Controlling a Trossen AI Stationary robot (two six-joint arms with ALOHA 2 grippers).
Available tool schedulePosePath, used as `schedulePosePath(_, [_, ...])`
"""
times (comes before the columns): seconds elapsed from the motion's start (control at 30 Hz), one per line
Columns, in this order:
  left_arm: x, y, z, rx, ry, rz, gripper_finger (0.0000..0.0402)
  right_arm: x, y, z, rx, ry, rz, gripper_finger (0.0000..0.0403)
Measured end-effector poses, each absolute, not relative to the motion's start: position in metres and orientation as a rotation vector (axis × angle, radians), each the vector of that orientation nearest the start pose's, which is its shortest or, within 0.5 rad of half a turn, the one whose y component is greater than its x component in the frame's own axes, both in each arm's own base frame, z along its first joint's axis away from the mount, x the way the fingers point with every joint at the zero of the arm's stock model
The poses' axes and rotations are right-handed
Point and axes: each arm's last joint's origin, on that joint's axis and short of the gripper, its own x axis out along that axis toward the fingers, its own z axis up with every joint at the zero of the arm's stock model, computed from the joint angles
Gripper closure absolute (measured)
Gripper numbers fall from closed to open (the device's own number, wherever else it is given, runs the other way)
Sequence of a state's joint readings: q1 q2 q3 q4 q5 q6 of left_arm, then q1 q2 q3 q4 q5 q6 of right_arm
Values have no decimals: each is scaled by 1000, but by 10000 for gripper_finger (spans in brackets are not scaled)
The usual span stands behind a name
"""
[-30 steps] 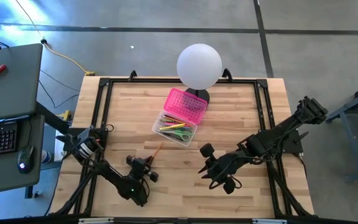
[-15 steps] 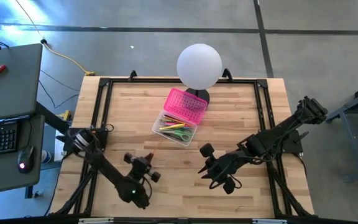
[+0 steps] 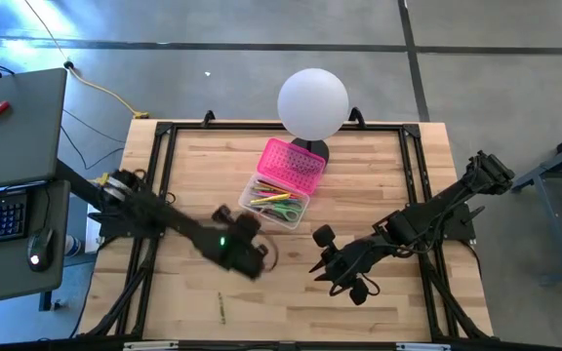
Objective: Pick & place school supplies into a supply box
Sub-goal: Put the orange pencil into the pink supply box
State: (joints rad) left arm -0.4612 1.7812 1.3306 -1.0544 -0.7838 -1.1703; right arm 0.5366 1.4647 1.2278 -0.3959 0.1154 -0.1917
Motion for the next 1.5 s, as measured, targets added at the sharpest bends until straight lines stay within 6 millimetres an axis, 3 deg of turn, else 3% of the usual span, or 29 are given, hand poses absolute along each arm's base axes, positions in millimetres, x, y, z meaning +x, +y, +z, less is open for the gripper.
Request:
schedulePosePath(0.3, [338, -56, 237, -100, 1004, 599, 373, 279, 163, 311, -375, 544, 481, 329])
schedulePosePath(0.5, [354, -27, 241, -43, 950, 521, 373, 280, 163, 312, -373, 536, 481, 329])
schedulePosePath(0.6, [360, -18, 240, -55, 914, 463, 373, 280, 163, 312, -372, 535, 481, 329])
schedulePosePath(0.77, [357, -6, 220, -126, 946, 421, 373, 280, 163, 313, -371, 531, 481, 329])
schedulePosePath(1.0, [352, -4, 206, -139, 968, 399, 371, 280, 163, 313, -371, 530, 480, 329])
schedulePosePath(1.23, [346, 11, 188, -155, 965, 417, 327, 280, 163, 313, -370, 528, 480, 329])
schedulePosePath(1.5, [339, 32, 177, -212, 999, 418, 328, 280, 163, 313, -370, 526, 480, 329])
